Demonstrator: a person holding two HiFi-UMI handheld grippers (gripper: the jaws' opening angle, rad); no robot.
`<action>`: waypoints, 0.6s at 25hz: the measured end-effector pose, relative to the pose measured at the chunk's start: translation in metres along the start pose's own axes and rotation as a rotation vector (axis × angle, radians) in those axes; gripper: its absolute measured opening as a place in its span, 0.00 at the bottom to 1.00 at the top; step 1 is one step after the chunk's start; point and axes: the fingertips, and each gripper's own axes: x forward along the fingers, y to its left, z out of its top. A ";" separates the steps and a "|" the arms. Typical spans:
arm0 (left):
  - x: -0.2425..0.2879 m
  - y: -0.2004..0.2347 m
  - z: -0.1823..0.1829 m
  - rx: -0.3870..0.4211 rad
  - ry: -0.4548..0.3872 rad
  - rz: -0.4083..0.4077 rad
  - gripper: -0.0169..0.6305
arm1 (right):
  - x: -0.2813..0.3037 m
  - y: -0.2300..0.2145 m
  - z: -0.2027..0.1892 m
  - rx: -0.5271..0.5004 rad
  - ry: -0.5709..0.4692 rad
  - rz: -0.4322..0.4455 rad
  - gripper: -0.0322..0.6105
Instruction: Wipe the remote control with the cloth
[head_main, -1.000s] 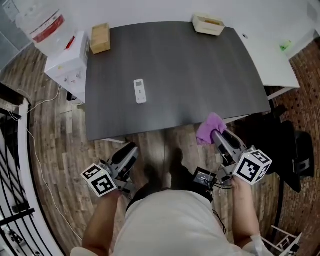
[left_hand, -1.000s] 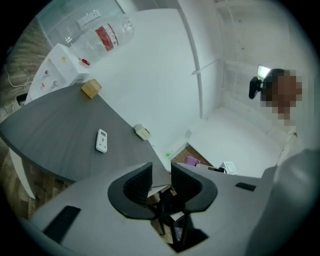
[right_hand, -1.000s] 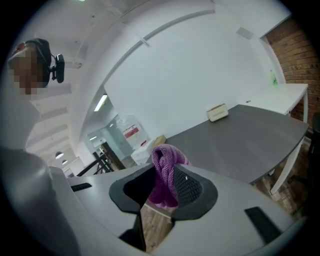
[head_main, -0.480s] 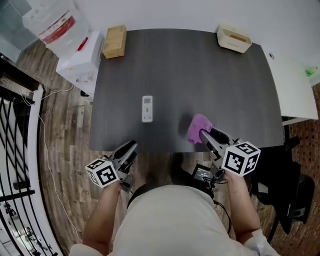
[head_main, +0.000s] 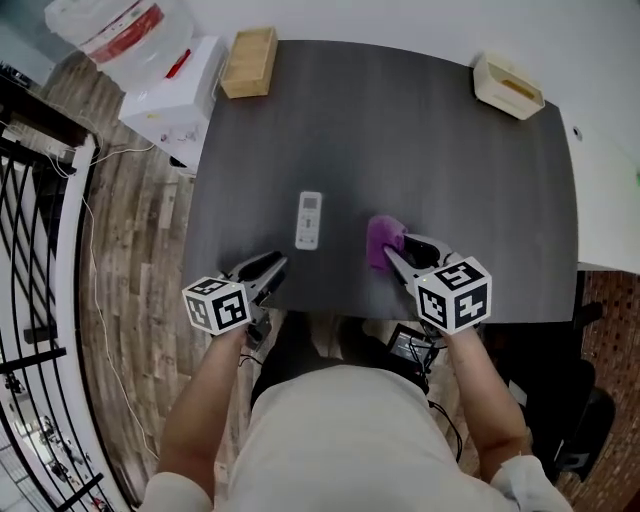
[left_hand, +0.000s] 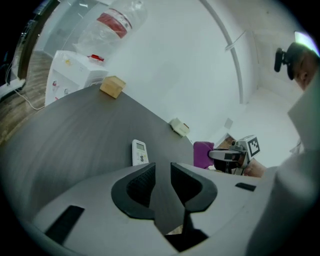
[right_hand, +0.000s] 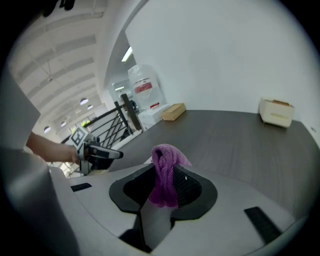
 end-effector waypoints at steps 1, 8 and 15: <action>0.005 0.007 0.005 0.016 0.022 0.000 0.17 | 0.011 0.002 0.003 -0.056 0.018 -0.026 0.22; 0.054 0.050 0.055 0.218 0.235 -0.038 0.15 | 0.097 0.031 0.022 -0.515 0.162 -0.183 0.22; 0.118 0.068 0.076 0.456 0.474 -0.089 0.13 | 0.163 0.036 0.025 -0.847 0.309 -0.306 0.22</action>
